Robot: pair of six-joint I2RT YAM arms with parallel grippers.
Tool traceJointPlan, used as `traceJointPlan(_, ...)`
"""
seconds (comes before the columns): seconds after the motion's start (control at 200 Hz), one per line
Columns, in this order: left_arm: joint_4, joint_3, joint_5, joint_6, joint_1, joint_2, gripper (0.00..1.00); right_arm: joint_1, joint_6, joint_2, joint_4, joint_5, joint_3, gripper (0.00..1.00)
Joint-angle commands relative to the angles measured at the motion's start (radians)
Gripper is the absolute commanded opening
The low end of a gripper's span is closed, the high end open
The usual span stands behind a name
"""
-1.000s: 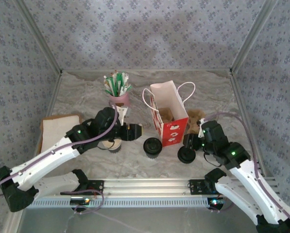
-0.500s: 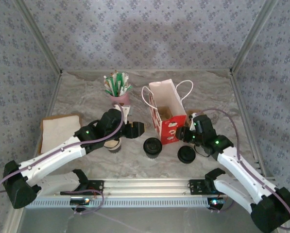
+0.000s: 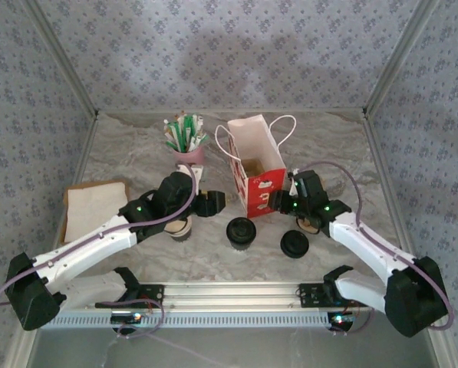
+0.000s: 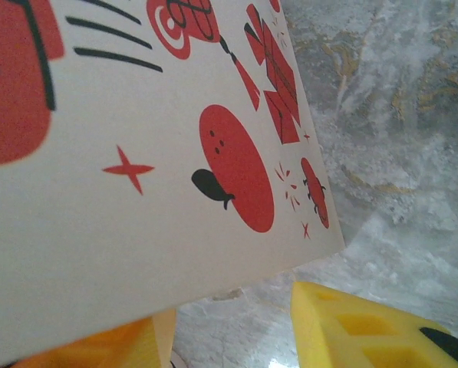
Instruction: Pack the takeout coffee
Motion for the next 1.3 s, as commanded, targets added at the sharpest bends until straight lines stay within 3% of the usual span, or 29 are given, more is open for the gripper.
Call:
traceJointPlan(0.0, 0.031, -0.012, -0.012, 0.003, 0.015, -0.036, 0.67, -0.002, -0.004, 0.031, 0.053, -0.013, 0.048, 0.47)
traceJointPlan(0.315, 0.021, -0.021, -0.003, -0.025, 0.02, -0.053, 0.72, 0.0, -0.014, 0.101, 0.074, -0.029, 0.093, 0.5)
traceJointPlan(0.55, -0.005, -0.04, -0.001, -0.048, 0.021, -0.092, 0.78, 0.0, -0.021, -0.053, -0.049, -0.019, 0.043, 0.62)
traceJointPlan(0.695, 0.017, -0.06, 0.013, -0.069, 0.026, -0.097, 0.83, 0.015, -0.022, -0.142, -0.099, -0.083, 0.006, 0.67)
traceJointPlan(0.919, 0.032, -0.078, 0.028, -0.101, 0.03, -0.092, 0.86, 0.131, -0.088, -0.19, -0.118, -0.148, 0.004, 0.73)
traceJointPlan(1.299, -0.028, -0.102, -0.014, -0.11, 0.047, -0.168, 0.87, 0.333, -0.18, -0.048, -0.137, -0.13, 0.12, 0.73)
